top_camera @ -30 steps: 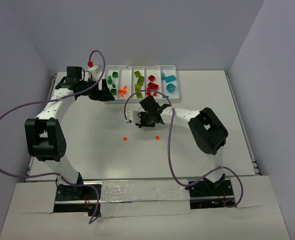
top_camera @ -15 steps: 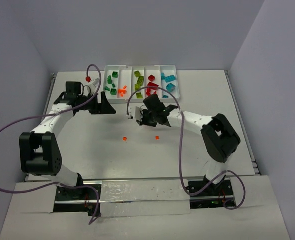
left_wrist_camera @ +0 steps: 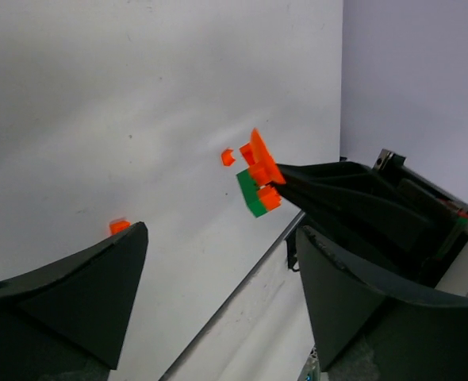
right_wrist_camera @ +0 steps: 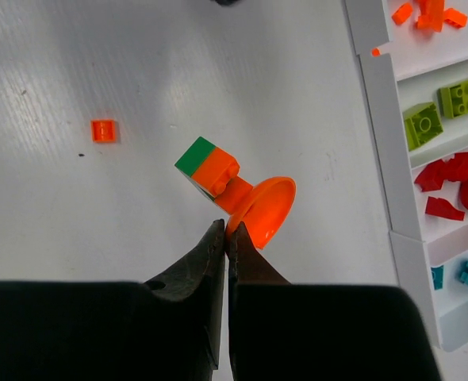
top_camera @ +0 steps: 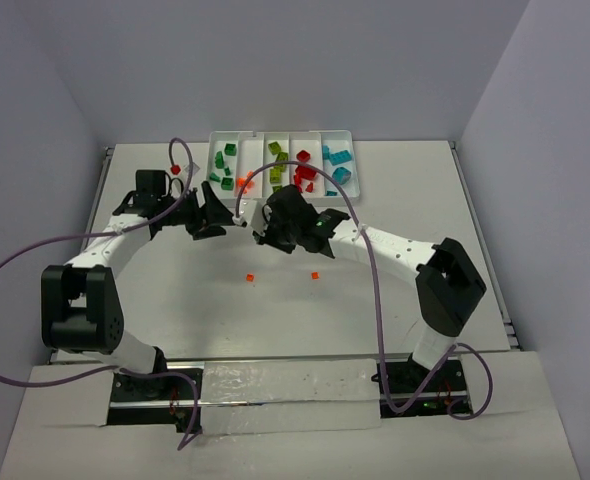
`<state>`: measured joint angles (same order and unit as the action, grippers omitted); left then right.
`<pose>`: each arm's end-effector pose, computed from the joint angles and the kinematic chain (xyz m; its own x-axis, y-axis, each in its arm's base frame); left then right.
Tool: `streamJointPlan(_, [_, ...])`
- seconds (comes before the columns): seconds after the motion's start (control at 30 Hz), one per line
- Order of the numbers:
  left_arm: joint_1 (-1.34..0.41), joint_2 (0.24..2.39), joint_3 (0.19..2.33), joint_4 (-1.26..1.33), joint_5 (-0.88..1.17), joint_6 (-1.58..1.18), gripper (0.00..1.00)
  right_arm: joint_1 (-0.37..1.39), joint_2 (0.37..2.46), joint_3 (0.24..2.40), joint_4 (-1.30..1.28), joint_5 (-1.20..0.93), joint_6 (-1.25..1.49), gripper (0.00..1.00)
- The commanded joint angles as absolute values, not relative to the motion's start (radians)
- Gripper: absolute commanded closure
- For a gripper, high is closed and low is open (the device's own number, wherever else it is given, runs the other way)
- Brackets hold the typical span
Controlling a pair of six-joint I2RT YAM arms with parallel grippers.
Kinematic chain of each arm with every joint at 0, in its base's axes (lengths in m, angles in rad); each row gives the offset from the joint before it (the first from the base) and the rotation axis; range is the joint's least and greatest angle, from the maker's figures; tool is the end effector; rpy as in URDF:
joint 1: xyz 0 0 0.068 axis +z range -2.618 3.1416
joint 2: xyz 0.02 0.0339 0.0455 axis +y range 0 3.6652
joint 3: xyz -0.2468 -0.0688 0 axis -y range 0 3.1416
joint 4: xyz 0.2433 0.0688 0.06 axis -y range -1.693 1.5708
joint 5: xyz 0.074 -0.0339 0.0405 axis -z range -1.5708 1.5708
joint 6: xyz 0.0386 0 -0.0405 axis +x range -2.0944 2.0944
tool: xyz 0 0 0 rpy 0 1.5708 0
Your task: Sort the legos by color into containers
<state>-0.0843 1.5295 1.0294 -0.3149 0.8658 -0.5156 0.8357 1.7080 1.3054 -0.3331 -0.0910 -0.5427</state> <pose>0.3164 -0.0562 0.2240 -0.9144 -0.2434 -0.3234 0.1428 0.5537 -0.8204 0.2552 0.2875 0.2424 0.0194 -0.7454 -0.6663 -0.9037 0.2720 -0.3307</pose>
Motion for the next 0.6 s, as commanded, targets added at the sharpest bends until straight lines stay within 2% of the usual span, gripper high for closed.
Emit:
streamJointPlan(0.0, [-0.128, 1.494, 1.052, -0.239, 0.864, -0.607, 0.19, 0.859, 1.736, 1.372, -0.368, -0.020, -0.463, 1.00])
streamJointPlan(0.17, [-0.184, 1.522, 1.065, -0.267, 0.795, -0.617, 0.28, 0.877, 1.746, 1.407, -0.382, -0.001, -0.426, 1.00])
streamJointPlan(0.33, [-0.187, 1.515, 1.038, -0.227, 0.804, -0.629, 0.29, 0.883, 1.750, 1.430, -0.393, 0.023, -0.373, 1.00])
streamJointPlan(0.43, [-0.172, 1.436, 0.952, -0.050, 0.843, -0.618, 0.26, 0.882, 1.759, 1.466, -0.440, -0.039, -0.297, 1.00])
streamJointPlan(0.57, [-0.169, 1.328, 0.933, 0.014, 0.892, -0.418, 0.16, 0.869, 1.775, 1.491, -0.490, -0.164, -0.208, 1.00])
